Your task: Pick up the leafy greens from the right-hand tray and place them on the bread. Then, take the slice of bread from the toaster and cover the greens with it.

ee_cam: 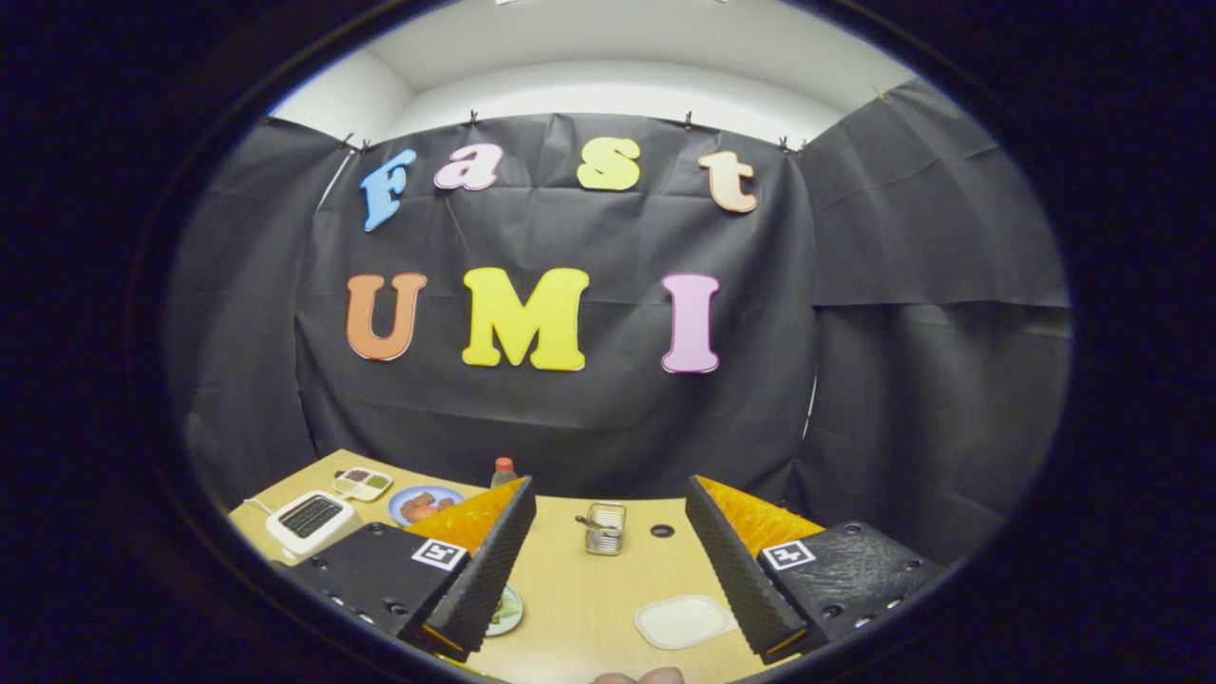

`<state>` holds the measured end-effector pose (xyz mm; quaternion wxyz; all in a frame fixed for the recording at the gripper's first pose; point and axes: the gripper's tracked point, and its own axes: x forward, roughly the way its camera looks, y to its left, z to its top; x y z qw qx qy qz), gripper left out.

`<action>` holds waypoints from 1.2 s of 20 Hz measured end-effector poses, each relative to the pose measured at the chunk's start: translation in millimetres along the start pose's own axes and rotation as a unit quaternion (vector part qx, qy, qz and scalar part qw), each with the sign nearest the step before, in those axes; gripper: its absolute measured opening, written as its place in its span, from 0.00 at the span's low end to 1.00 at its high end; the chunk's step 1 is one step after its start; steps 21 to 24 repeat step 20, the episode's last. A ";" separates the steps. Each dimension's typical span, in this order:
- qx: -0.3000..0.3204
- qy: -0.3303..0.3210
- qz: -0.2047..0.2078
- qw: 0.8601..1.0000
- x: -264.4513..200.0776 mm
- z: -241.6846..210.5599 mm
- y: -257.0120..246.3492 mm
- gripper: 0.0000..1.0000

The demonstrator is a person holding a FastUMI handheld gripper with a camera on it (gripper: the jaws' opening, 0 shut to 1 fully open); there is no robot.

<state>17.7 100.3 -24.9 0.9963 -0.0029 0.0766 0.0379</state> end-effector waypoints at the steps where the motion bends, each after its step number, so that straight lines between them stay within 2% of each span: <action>1: 0.002 0.001 -0.001 1.000 -5.3 1.5 -4.0 0.97; 7: 0.039 -0.006 -0.010 0.999 -24.4 16.0 -19.1 0.96; 24: 0.031 -0.017 0.000 0.999 -28.2 25.0 1.6 0.96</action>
